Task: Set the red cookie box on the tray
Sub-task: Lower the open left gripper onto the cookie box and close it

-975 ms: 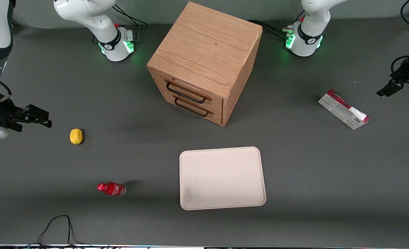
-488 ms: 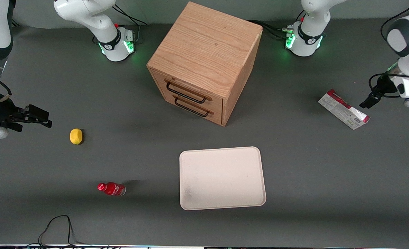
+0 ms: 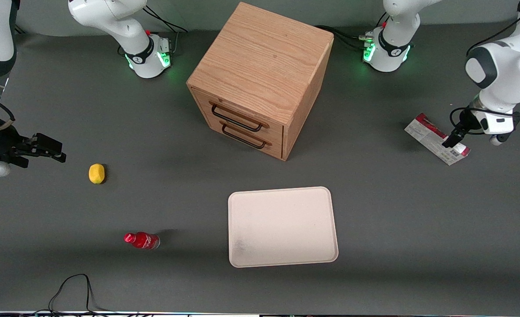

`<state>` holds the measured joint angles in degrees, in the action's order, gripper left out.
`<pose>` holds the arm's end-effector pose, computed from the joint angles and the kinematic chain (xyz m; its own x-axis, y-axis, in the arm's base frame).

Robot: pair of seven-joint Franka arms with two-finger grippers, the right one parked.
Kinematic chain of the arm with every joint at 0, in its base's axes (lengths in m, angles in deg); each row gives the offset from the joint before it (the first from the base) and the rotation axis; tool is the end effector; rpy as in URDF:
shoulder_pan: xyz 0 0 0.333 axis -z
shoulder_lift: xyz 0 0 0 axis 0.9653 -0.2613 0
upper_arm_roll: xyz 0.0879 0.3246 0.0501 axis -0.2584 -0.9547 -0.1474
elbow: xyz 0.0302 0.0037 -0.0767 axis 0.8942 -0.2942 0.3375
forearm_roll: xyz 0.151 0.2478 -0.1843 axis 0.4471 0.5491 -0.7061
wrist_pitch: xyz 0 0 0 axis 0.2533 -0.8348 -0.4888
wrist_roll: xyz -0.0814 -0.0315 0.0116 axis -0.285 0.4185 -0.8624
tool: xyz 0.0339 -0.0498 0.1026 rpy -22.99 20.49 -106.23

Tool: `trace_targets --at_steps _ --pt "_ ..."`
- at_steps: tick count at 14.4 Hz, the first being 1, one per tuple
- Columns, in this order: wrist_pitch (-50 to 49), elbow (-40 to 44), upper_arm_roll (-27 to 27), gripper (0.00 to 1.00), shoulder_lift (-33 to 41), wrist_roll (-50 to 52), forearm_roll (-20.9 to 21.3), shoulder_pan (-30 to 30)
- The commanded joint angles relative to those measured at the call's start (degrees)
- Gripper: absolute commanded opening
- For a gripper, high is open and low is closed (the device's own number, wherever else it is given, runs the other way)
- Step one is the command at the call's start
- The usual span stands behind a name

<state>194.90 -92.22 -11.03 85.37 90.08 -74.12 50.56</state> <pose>0.3963 0.1098 0.3349 0.6627 0.7466 0.0582 0.7453 -0.6652 0.0459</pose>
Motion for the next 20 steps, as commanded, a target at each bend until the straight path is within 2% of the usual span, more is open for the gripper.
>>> trace_targets --at_steps 1,7,8,10,11,12,17,20 --pt "4.8 -1.9 0.1 1.0 -1.9 0.8 -0.7 0.1" --pt "8.4 -2.0 0.1 1.0 -6.0 0.7 -0.6 0.0" --pt "8.0 -2.0 0.1 0.81 -5.9 0.7 -0.6 0.1" --pt "7.2 -1.9 0.1 0.29 -5.9 0.7 -0.6 0.1" --pt "6.0 -1.7 0.1 0.09 -5.6 0.7 -0.6 0.1" --pt "4.8 -1.6 0.1 0.0 -5.2 0.4 -0.6 0.1" --pt "3.1 -0.7 0.3 0.0 -4.3 0.2 -0.6 0.2" --pt "-3.3 2.3 1.2 0.0 -2.5 0.2 -0.5 0.2"
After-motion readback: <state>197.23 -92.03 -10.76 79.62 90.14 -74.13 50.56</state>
